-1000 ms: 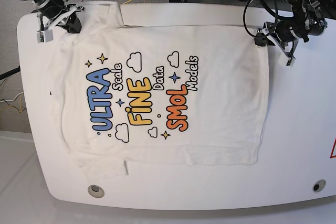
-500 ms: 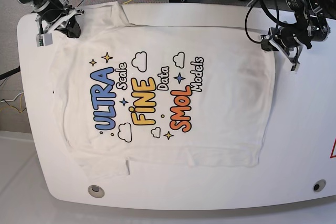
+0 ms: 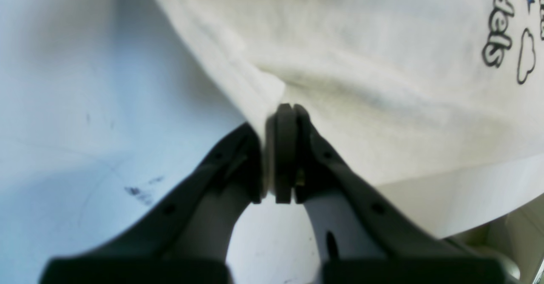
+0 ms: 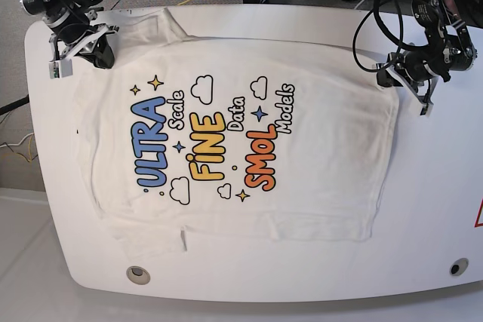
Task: Fold the T-shirt properly
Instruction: 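Pull the shirt with both grippers toward the robot, then lift the shoulder edge with both grippers and fold it over the print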
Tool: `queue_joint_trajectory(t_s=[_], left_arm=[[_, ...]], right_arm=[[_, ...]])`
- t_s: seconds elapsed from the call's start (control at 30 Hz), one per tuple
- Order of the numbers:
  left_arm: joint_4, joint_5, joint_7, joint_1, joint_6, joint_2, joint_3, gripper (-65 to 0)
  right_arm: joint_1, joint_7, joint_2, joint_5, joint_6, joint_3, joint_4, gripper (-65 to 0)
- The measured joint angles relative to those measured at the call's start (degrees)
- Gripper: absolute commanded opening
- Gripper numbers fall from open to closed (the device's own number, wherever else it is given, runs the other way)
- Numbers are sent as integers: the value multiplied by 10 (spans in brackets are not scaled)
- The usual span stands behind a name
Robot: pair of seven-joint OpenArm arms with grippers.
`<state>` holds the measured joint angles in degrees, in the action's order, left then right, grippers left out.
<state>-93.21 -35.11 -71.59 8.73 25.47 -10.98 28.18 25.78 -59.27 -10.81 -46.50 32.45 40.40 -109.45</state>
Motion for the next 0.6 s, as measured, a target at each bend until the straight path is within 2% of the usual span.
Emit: queue_joint_trajectory(t_s=[0.43,0.6], left_arm=[[0,0,0,-33,0,0,0,-619],[0,0,0,-45,0,0,0,-619]], right_arm=[[-40,-3,0,0,0,0,0,-650],[-61,-29,1,2,-1,0,0,-650]])
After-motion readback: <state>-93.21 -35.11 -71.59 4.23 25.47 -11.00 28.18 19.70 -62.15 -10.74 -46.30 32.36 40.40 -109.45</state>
